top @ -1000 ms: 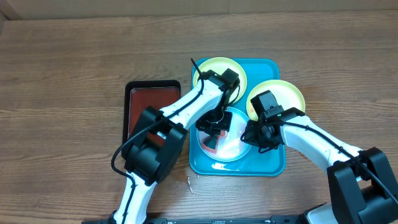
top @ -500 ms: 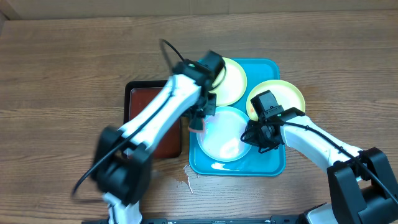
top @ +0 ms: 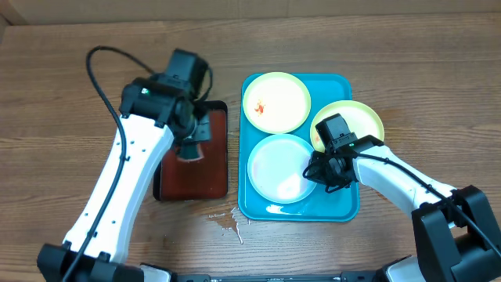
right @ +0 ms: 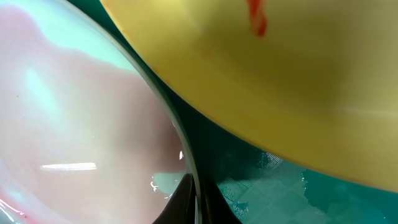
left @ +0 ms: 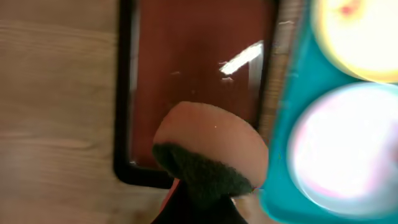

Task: Clean dirty plates on tray and stack at the side
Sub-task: 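Return the sponge to the black tray with the left gripper, then lift the white plate with the right gripper and carry it right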

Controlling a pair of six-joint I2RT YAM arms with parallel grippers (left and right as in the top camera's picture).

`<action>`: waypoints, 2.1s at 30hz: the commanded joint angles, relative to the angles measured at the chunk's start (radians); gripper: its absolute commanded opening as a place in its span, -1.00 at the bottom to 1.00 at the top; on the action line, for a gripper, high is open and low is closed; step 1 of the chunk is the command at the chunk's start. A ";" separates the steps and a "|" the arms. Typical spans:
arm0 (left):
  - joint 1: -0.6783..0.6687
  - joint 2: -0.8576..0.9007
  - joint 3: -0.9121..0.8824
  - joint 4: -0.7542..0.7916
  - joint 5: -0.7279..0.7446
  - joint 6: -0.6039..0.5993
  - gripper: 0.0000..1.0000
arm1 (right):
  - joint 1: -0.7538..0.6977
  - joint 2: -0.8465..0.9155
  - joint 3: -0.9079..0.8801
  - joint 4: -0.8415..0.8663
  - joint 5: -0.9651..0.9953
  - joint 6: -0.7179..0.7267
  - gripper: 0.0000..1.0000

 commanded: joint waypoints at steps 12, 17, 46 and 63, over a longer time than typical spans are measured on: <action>0.062 0.015 -0.454 0.441 0.044 0.029 -0.44 | -0.003 0.013 -0.002 -0.033 0.070 -0.015 -0.92; 0.063 0.014 -0.359 0.360 0.049 0.034 -0.12 | -0.003 -0.034 0.075 -0.153 0.071 -0.089 -0.92; 0.305 -0.283 0.281 -0.091 0.234 0.084 1.00 | 0.492 0.053 0.554 -0.053 0.553 -0.153 -0.92; 0.304 -0.282 0.281 -0.107 0.226 0.084 1.00 | 0.769 0.090 0.555 0.013 1.190 -0.159 -0.93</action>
